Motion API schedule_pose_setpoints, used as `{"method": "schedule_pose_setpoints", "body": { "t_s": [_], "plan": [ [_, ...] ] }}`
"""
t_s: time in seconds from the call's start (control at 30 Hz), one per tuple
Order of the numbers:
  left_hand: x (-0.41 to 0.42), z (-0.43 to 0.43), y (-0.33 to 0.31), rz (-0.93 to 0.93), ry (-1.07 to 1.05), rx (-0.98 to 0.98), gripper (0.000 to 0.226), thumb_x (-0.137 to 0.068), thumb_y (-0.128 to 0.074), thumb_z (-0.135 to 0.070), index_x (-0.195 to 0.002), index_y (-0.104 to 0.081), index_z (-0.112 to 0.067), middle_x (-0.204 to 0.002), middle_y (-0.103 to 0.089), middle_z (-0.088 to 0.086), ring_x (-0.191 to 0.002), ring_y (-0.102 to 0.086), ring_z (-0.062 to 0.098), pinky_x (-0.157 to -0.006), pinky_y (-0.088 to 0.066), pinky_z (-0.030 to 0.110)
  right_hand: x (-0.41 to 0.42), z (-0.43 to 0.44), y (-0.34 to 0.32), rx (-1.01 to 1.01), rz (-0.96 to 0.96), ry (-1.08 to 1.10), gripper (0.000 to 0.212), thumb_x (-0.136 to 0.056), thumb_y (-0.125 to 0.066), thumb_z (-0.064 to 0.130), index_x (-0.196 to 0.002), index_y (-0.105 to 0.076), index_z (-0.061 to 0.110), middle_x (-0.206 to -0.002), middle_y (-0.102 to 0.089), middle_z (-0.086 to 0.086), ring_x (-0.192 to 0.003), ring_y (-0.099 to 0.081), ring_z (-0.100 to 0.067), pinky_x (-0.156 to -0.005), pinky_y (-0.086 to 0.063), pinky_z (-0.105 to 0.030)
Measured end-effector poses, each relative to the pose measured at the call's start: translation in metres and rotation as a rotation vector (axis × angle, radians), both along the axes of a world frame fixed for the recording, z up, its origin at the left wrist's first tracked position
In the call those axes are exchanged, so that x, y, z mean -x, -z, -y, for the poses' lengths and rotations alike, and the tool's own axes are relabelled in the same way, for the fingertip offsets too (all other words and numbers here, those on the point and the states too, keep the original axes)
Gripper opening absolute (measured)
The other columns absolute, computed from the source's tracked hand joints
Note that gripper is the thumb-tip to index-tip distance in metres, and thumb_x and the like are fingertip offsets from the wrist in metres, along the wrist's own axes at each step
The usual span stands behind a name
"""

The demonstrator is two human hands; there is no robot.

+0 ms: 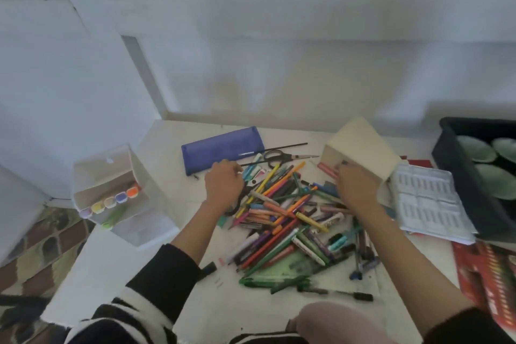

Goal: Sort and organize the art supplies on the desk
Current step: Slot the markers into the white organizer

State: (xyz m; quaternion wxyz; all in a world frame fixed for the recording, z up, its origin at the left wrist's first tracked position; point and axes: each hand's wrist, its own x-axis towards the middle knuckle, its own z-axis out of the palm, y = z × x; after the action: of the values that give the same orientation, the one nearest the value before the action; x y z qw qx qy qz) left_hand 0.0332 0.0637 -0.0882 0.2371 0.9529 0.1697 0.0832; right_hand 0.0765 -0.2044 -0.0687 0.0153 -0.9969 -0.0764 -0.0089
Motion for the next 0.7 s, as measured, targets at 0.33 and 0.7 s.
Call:
{"method": "schedule_pose_setpoints", "body": {
  "t_s": [0.33,0.7],
  "plan": [
    [-0.032,0.016,0.011,-0.185,-0.039,-0.141,0.018,-0.096,-0.05,-0.025,-0.098,-0.066,-0.018,-0.095,-0.063,0.0,-0.095,-0.059,0.022,-0.091,-0.039,0.04,0.001,-0.022,0.006,0.128,-0.116,0.138,0.025,-0.095,-0.045,0.003,-0.114,-0.06,0.006,-0.112,-0.058,-0.008,-0.097,-0.063,-0.026,-0.071,-0.05,-0.033],
    [-0.026,-0.008,-0.001,-0.344,0.112,-0.056,0.016,-0.089,-0.06,-0.024,-0.105,-0.06,-0.023,-0.112,-0.062,0.004,-0.097,-0.058,0.023,-0.089,-0.048,0.042,0.007,-0.02,0.008,0.049,0.002,0.035,0.016,-0.095,-0.048,0.015,-0.103,-0.062,0.015,-0.099,-0.064,-0.002,-0.087,-0.065,-0.023,-0.059,-0.038,-0.027]
  ]
}}
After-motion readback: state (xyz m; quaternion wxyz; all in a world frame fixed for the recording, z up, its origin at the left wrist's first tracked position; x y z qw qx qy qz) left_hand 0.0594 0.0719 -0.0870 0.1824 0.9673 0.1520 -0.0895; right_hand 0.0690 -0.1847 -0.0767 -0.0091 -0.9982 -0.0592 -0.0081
